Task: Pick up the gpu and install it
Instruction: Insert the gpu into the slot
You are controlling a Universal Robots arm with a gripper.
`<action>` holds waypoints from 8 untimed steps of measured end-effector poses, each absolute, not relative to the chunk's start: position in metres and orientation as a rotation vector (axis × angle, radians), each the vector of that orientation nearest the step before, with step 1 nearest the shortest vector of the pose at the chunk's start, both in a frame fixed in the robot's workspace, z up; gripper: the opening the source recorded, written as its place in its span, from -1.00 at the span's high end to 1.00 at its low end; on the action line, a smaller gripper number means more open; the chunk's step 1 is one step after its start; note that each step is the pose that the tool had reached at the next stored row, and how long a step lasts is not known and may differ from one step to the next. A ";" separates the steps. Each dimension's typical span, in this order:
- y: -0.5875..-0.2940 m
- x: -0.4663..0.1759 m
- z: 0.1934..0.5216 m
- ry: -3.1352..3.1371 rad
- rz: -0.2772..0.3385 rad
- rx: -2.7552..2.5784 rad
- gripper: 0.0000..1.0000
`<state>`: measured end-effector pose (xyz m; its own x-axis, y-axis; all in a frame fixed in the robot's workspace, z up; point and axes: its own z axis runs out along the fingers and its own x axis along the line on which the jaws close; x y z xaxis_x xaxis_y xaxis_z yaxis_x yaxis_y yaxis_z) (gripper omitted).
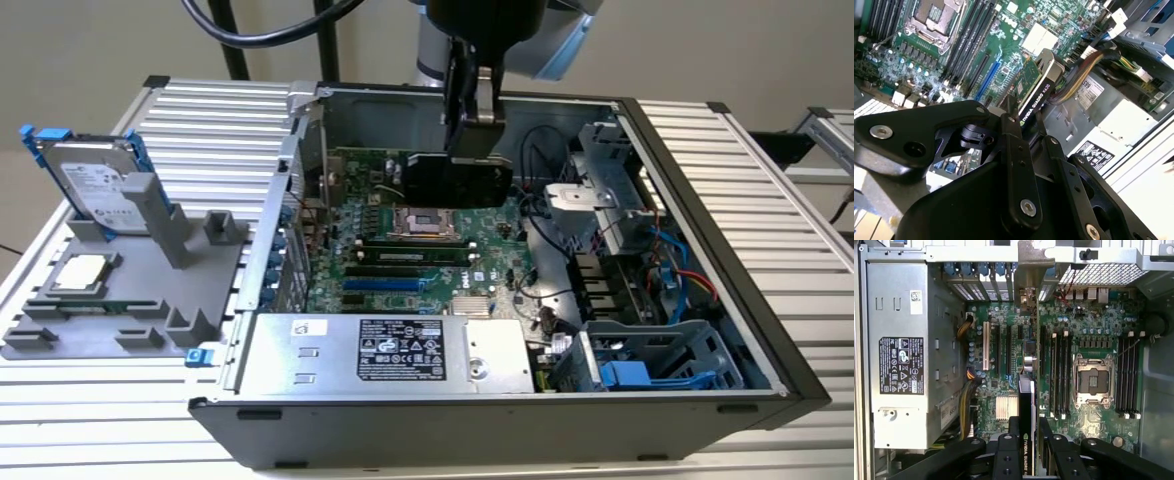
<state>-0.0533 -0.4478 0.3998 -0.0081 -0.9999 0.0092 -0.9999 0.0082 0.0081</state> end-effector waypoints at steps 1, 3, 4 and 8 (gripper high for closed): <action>-0.448 -0.053 0.399 -2.223 0.001 2.203 1.00; -0.448 -0.053 0.398 -2.224 0.001 2.202 1.00; -0.448 -0.053 0.398 -2.224 0.001 2.202 1.00; -0.448 -0.053 0.397 -2.224 0.001 2.202 1.00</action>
<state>-0.0532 -0.4477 0.3975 -0.0102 -0.9999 0.0091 -0.9999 0.0103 0.0078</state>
